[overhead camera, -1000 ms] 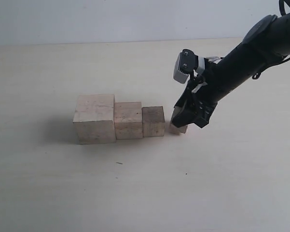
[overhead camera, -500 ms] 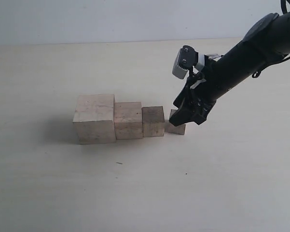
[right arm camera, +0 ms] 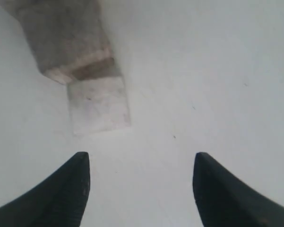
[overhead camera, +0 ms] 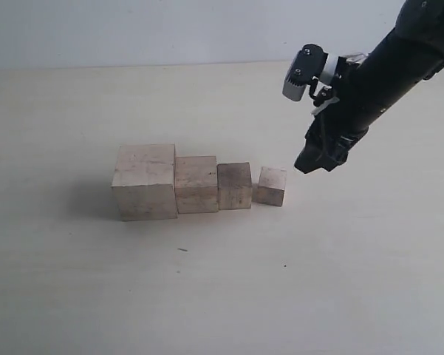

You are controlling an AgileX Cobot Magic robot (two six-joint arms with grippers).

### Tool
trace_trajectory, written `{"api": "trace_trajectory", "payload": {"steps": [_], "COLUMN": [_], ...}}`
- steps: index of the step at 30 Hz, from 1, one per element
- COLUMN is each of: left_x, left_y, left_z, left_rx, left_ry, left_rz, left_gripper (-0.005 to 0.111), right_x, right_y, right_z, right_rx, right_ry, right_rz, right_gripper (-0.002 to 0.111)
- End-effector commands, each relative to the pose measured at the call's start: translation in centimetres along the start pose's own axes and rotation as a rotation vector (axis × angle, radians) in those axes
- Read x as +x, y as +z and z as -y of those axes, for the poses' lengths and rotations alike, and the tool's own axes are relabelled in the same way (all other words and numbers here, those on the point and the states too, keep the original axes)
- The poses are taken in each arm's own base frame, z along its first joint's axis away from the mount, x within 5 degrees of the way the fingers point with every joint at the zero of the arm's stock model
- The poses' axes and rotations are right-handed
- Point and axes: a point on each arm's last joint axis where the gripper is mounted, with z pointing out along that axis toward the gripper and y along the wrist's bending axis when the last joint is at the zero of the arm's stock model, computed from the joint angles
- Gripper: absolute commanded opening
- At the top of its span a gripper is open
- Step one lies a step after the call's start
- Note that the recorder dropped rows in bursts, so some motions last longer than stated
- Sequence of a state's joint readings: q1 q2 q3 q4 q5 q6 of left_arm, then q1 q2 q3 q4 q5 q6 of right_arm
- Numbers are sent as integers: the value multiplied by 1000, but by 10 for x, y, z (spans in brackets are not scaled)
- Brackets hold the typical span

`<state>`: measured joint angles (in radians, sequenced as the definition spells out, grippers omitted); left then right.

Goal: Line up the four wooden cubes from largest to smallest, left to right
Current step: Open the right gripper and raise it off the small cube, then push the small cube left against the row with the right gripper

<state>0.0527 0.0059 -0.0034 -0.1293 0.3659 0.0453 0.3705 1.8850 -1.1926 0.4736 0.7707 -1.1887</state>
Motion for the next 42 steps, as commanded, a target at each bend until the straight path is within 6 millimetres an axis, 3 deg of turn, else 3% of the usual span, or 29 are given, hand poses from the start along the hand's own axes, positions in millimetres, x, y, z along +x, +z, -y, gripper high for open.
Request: {"api": "trace_trajectory", "payload": {"steps": [1,11,22,33,42], "left_x": [0,0,0,0,0], "left_y": [0,0,0,0,0], "left_z": [0,0,0,0,0], "left_rx": [5,5,5,5,5], "left_ry": [-1,-1,-1,-1,-1], "left_rz": [11,11,11,11,11], "left_gripper": [0,0,0,0,0], "right_x": [7,18,12,-6,-7], "right_y": [14,53,53,61,54], "right_z": [10,17,16,-3,-2], "right_rx": [67,45,37,-13,10], "right_ry": [85,146,212,117,106], "right_rz": [-50,-76,-5,15,10], "right_gripper": [61,61,61,59,59]}}
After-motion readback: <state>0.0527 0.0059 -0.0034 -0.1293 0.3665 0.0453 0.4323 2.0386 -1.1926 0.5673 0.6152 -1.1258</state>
